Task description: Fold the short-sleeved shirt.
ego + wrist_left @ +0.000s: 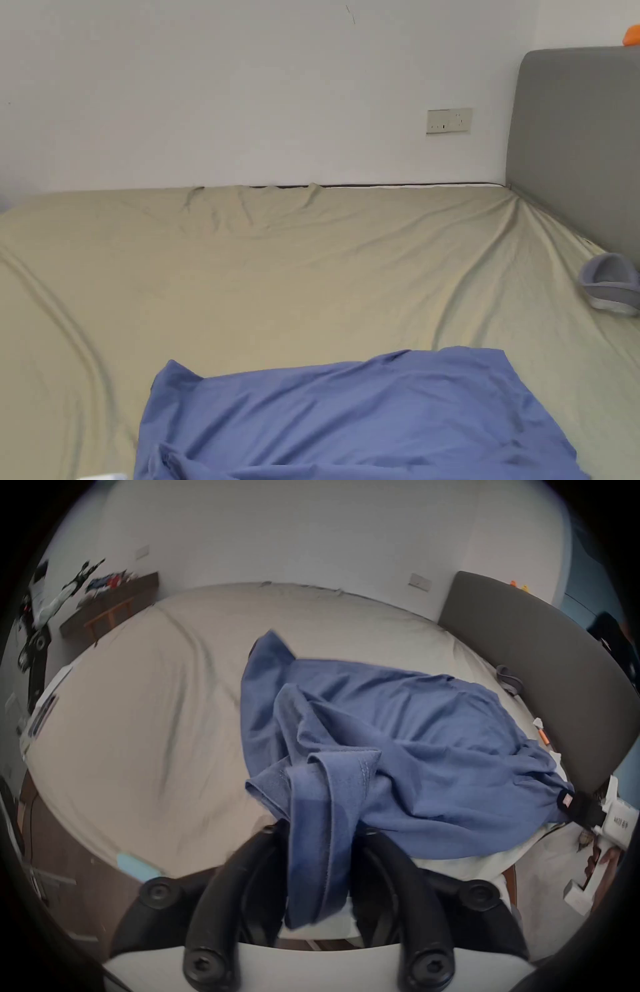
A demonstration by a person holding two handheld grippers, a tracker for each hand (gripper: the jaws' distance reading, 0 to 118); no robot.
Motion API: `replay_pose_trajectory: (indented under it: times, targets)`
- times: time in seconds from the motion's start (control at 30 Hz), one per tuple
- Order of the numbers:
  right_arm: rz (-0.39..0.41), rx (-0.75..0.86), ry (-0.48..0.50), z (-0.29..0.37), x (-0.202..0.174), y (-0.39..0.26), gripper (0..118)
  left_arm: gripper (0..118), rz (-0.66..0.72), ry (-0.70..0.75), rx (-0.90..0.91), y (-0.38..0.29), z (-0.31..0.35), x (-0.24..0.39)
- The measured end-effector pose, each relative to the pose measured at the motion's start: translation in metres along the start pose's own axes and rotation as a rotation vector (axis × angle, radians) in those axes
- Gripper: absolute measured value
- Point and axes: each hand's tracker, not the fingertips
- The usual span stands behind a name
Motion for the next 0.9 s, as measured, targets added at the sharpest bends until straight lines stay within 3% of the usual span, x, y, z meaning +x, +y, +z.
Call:
replay_pose_trajectory:
  times: [0.03, 0.07, 0.1, 0.13, 0.17, 0.3, 0.33, 0.4, 0.43, 0.47, 0.5, 0.53, 0.57, 0.6, 0.73, 0.83, 0.9]
  targets:
    - [0.003, -0.003, -0.010, -0.003, 0.000, -0.003, 17, 56, 0.010, 0.029, -0.010, -0.003, -0.002, 0.000]
    - [0.007, -0.011, -0.018, -0.002, 0.000, -0.002, 42, 81, -0.006, 0.039, -0.012, -0.005, -0.002, 0.000]
    - [0.011, -0.018, -0.025, -0.001, -0.001, -0.002, 78, 103, -0.017, 0.063, -0.020, -0.006, -0.003, 0.000]
    - [0.016, -0.014, -0.025, 0.003, -0.002, 0.000, 113, 111, -0.014, 0.086, -0.017, -0.006, 0.002, 0.001]
    - [0.026, -0.001, -0.027, 0.009, -0.003, 0.003, 118, 110, -0.006, 0.095, 0.007, -0.005, 0.012, 0.001]
    - [0.074, 0.165, -0.030, 0.044, -0.019, 0.030, 115, 109, 0.035, 0.124, 0.181, 0.017, 0.049, -0.001]
    - [0.106, 0.212, -0.025, 0.051, -0.025, 0.039, 113, 102, 0.015, 0.125, 0.233, 0.025, 0.059, 0.002]
    - [0.160, 0.352, -0.041, 0.066, -0.041, 0.059, 92, 71, -0.052, 0.099, 0.361, 0.043, 0.077, 0.005]
    - [0.194, 0.444, -0.040, 0.073, -0.046, 0.069, 56, 34, -0.075, 0.087, 0.411, 0.052, 0.084, 0.008]
    - [0.223, 0.504, -0.013, 0.078, -0.053, 0.081, 56, 34, -0.103, 0.072, 0.446, 0.065, 0.090, 0.011]
    - [0.236, 0.560, 0.016, 0.078, -0.059, 0.092, 46, 22, -0.115, 0.054, 0.484, 0.076, 0.099, 0.021]
    - [0.198, 0.570, 0.040, 0.076, -0.062, 0.100, 26, 7, -0.077, 0.037, 0.555, 0.087, 0.101, 0.023]
    - [0.179, 0.579, 0.048, 0.074, -0.065, 0.106, 8, 4, -0.033, 0.059, 0.620, 0.093, 0.102, 0.024]
    - [0.234, 0.695, 0.048, 0.076, -0.071, 0.116, 7, 4, -0.011, 0.046, 0.661, 0.102, 0.101, 0.024]
    - [0.163, 0.682, 0.160, 0.054, -0.075, 0.139, 6, 4, 0.052, 0.082, 0.754, 0.124, 0.080, 0.027]
    - [0.175, 0.696, 0.146, 0.028, -0.075, 0.151, 0, 4, -0.038, 0.218, 0.814, 0.124, 0.043, 0.024]
    - [0.226, 0.693, 0.121, 0.009, -0.074, 0.161, 0, 4, -0.017, 0.178, 0.837, 0.121, 0.018, 0.015]
